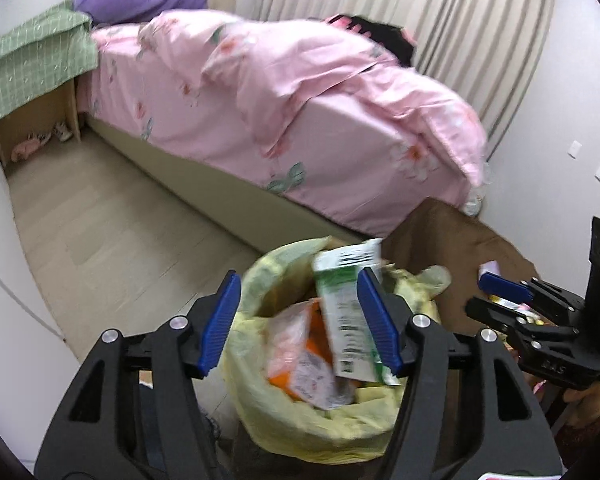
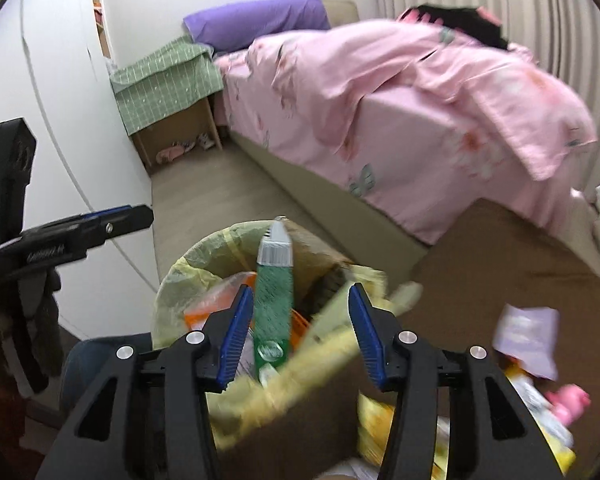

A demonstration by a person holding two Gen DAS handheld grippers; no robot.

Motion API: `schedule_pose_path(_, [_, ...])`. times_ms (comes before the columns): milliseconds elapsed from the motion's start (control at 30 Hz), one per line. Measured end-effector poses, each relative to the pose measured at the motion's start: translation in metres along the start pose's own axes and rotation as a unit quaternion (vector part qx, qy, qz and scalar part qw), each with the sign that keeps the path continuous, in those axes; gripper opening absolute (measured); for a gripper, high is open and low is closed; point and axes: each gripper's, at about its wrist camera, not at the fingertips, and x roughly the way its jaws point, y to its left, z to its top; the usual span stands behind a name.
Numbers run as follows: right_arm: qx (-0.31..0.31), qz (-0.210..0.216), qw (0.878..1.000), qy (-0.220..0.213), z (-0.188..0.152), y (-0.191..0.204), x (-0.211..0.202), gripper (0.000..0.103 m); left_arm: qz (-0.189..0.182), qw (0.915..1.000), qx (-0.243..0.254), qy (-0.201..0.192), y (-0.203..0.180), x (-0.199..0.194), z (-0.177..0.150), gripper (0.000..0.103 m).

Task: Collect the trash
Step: 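Move both tools back over the table toward the remaining wrappers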

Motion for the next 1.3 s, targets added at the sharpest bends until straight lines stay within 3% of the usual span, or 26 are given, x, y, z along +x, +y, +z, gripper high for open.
schedule_pose_path(200, [0.023, -0.054, 0.998, -0.017, -0.047, -0.046, -0.090, 0.053, -0.071, 0.9961, 0.052, 0.006, -0.075, -0.013, -0.019, 0.059])
schedule_pose_path(367, [0.041, -0.128, 0.991, -0.012, -0.102, -0.086, -0.152, 0.053, -0.135, 0.9827, 0.120, 0.044, -0.148, -0.001, -0.053, 0.059])
schedule_pose_path(433, [0.055, -0.145, 0.988, -0.002, -0.121, -0.097, -0.163, 0.053, -0.143, 0.9769, 0.145, 0.063, -0.171, 0.008, -0.066, 0.059])
schedule_pose_path(500, [0.074, -0.153, 0.985, 0.004, -0.145, -0.109, -0.174, 0.053, -0.129, 0.9749, 0.163, 0.080, -0.187, 0.017, -0.080, 0.059])
schedule_pose_path(633, [0.115, -0.174, 0.978, 0.018, -0.187, -0.119, -0.186, 0.053, -0.127, 0.9707, 0.152, 0.136, -0.199, 0.040, -0.104, 0.059])
schedule_pose_path(733, [0.153, -0.168, 0.973, 0.036, -0.217, -0.126, -0.183, 0.053, -0.145, 0.9614, 0.158, 0.172, -0.205, 0.043, -0.123, 0.059])
schedule_pose_path(900, [0.232, -0.140, 0.961, 0.047, -0.245, -0.130, -0.171, 0.053, -0.214, 0.9377, 0.182, 0.204, -0.219, 0.025, -0.136, 0.059])
schedule_pose_path(1067, [0.268, -0.109, 0.957, 0.022, -0.248, -0.125, -0.162, 0.052, -0.205, 0.9422, 0.218, 0.150, -0.222, 0.009, -0.119, 0.059])
schedule_pose_path(1100, [0.268, -0.107, 0.957, 0.020, -0.246, -0.125, -0.158, 0.045, -0.205, 0.9411, 0.224, 0.149, -0.224, 0.011, -0.117, 0.059])
schedule_pose_path(1133, [0.270, -0.100, 0.958, 0.019, -0.245, -0.126, -0.154, 0.030, -0.204, 0.9395, 0.232, 0.148, -0.226, 0.016, -0.115, 0.059])
schedule_pose_path(1233, [0.297, -0.061, 0.953, 0.010, -0.247, -0.137, -0.147, 0.009, -0.182, 0.9372, 0.258, 0.147, -0.234, 0.034, -0.118, 0.059])
schedule_pose_path(1300, [0.305, -0.065, 0.950, 0.005, -0.248, -0.143, -0.151, 0.008, -0.164, 0.9365, 0.265, 0.160, -0.238, 0.048, -0.121, 0.059])
